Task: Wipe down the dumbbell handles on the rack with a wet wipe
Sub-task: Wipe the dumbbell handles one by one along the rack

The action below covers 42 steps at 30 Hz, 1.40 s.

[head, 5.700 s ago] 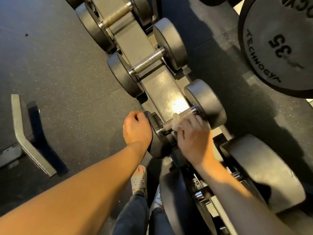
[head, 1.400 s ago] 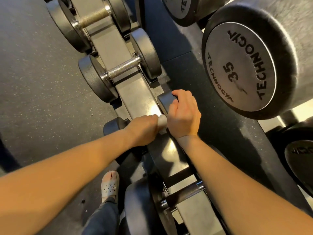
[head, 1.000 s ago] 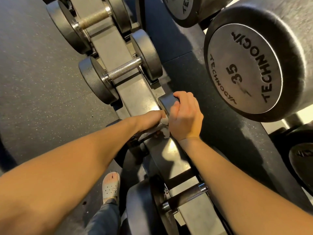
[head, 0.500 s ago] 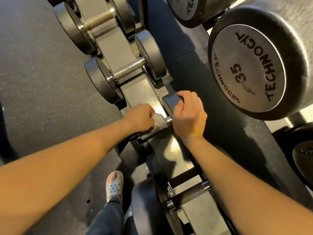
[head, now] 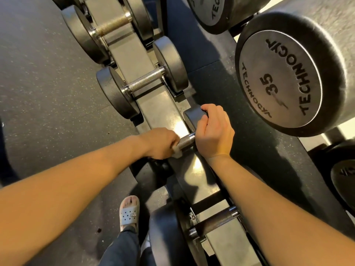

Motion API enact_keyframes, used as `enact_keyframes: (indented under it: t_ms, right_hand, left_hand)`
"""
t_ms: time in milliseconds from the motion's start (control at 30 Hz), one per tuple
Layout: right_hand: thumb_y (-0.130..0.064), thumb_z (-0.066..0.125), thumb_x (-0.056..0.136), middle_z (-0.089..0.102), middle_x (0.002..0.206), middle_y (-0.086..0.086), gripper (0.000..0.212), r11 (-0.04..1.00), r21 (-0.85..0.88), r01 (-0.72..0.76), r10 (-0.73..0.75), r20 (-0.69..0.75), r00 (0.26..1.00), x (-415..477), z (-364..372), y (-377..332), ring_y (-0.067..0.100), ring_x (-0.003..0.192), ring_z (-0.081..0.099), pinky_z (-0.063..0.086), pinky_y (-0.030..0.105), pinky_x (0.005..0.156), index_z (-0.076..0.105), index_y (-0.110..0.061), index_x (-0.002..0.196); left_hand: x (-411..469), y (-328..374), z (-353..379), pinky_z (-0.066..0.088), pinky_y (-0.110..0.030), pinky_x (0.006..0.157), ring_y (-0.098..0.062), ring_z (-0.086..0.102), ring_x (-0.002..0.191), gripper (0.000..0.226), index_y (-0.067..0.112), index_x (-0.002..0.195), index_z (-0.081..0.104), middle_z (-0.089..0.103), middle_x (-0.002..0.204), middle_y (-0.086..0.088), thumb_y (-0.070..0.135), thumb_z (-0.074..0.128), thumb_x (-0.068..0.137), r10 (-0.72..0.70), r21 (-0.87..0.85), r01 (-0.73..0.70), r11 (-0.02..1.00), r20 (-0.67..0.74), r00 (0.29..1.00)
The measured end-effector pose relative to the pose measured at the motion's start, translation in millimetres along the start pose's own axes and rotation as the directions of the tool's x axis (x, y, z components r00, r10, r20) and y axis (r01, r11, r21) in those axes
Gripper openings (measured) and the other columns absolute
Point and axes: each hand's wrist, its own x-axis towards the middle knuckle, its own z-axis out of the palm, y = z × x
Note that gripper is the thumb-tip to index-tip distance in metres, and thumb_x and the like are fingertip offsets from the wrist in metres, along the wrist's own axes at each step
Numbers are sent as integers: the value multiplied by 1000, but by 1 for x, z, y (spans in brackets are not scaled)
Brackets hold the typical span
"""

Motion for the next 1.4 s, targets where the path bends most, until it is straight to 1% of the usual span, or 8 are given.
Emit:
enact_keyframes:
  t_ms: [67, 200, 367, 533, 733, 1000, 1233, 1400]
  right_hand:
    - [-26, 36, 95, 53, 89, -1, 32, 1000, -3, 8, -8, -5, 1000, 0, 0, 0, 16, 76, 51, 50, 44, 62, 61, -16, 112]
    - [-27, 34, 94, 53, 89, -1, 34, 1000, 5, 0, 1, -15, 1000, 0, 1, 0, 15, 76, 51, 49, 42, 61, 62, -16, 111]
    - [-26, 39, 96, 55, 93, -2, 31, 1000, -14, -13, 13, -10, 1000, -1, 1, 0, 12, 79, 51, 50, 34, 63, 61, -17, 115]
    - [-21, 41, 97, 54, 90, -1, 26, 1000, -10, 2, -3, -20, 1000, 0, 1, 0, 15, 76, 51, 50, 41, 61, 61, -16, 113]
    - [-21, 40, 96, 53, 90, 0, 27, 1000, -30, 6, -6, -20, 1000, -1, 2, 1, 15, 77, 51, 50, 41, 62, 61, -16, 112]
    - [-22, 39, 96, 53, 91, -1, 28, 1000, -15, 4, -5, -29, 1000, 0, 3, 3, 14, 77, 50, 48, 39, 61, 61, -16, 112]
    - [-23, 38, 95, 53, 90, 0, 29, 1000, -22, 11, -12, -20, 1000, 0, 3, 3, 16, 76, 51, 50, 44, 61, 61, -16, 112]
    - [-20, 39, 96, 53, 90, 0, 27, 999, -30, 23, -24, -31, 999, 0, 4, 4, 16, 75, 51, 49, 43, 59, 61, -16, 111]
  left_hand:
    - [-5, -16, -3, 50, -32, 70, -20, 62, 80, 10, 19, 83, 63, 66, 82, -2, 23, 70, 89, -87, -128, 96, 987, 73, 993]
    - [7, -7, 5, 50, -29, 69, -15, 62, 80, 20, 25, 87, 57, 64, 87, 0, 23, 77, 88, -156, -522, 10, 853, -236, 959]
    - [15, 13, 21, 44, -29, 71, -19, 58, 83, 14, 30, 86, 56, 61, 86, 5, 24, 67, 92, -18, -134, -22, 991, -284, 959]
    - [-10, 1, 5, 43, -26, 71, -18, 59, 85, 14, 20, 100, 61, 57, 87, 4, 23, 70, 91, -58, 197, 62, 979, -22, 998]
    - [26, 5, 0, 48, -28, 63, -16, 63, 70, 11, 21, 100, 65, 69, 84, -6, 10, 63, 98, -248, -634, 92, 768, -161, 955]
    - [22, -2, -12, 43, -30, 61, -19, 51, 63, 17, 6, 71, 60, 56, 68, -8, 5, 59, 89, -221, -51, 227, 972, 102, 970]
    - [30, 15, -10, 52, -25, 52, -11, 65, 63, 32, 13, 104, 74, 67, 88, -4, -6, 51, 92, -321, -606, 184, 774, -124, 939]
    - [23, 13, 5, 47, -36, 71, -26, 61, 80, 9, 10, 88, 68, 65, 88, -9, 14, 62, 94, -219, -134, 205, 970, -103, 970]
